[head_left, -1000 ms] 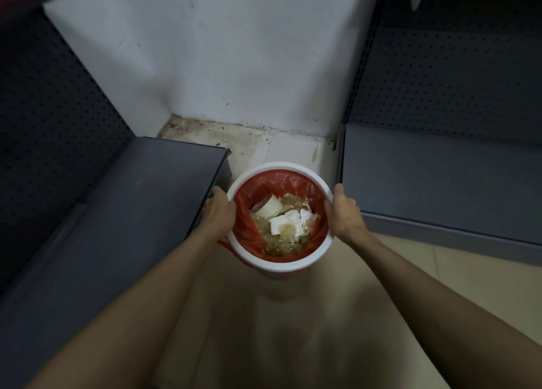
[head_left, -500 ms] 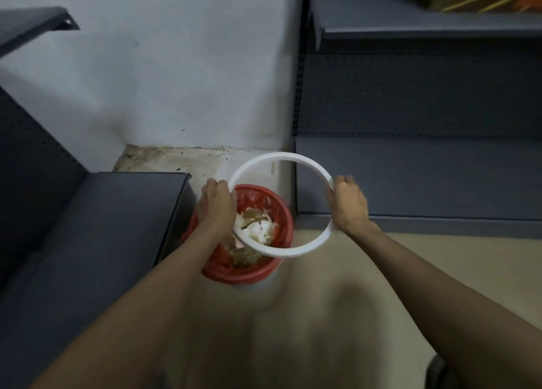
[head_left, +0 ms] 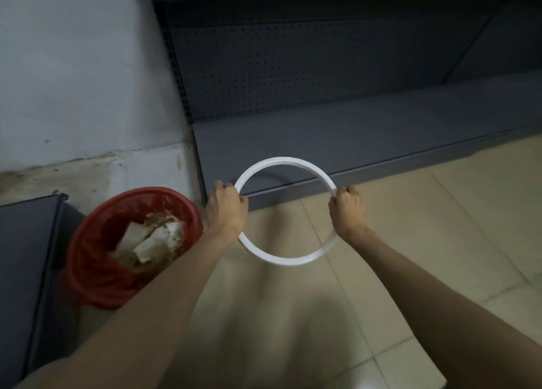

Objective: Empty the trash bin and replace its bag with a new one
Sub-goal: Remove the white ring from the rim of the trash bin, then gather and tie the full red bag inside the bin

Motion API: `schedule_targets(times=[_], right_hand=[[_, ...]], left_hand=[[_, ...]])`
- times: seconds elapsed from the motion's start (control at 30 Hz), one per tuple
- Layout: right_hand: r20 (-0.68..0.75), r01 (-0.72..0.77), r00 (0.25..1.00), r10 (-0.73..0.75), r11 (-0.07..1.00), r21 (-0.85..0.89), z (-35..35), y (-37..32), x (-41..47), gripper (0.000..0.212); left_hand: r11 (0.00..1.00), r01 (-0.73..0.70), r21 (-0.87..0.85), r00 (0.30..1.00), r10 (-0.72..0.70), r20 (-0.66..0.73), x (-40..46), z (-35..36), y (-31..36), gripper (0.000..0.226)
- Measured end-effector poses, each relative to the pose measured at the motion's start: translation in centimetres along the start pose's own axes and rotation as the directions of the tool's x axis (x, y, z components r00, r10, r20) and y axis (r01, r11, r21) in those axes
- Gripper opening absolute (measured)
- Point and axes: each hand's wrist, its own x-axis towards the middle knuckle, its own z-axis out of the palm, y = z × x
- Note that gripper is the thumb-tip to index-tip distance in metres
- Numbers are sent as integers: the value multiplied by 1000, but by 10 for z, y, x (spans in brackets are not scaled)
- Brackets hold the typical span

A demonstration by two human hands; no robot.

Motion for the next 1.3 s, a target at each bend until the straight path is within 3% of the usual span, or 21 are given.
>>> schedule_targets(times=[0.43,0.77,0.93,1.07,1.3], right_hand=[[207,-77,974,89,995,-63,152,66,-38,27],[323,-86,940,109,993,-87,229,91,-33,39],[269,-54,958,99,984,-170,208,79,-32,31],[177,28,984,6,982,-189,161,52,-25,38],[-10,87,996,-88,994,-70,52,-7,7,41]], left_hand=[[985,33,171,967,-75,245,-36,148,-64,30],[974,-4,226,971,-50,234,-42,220,-101,24],[976,-12,216,972,-39,233,-40,199,-89,25],[986,-34,162,976,-2,218,-32,159,-57,29],[980,-180,83,983,176,55,-3,57,3,33]])
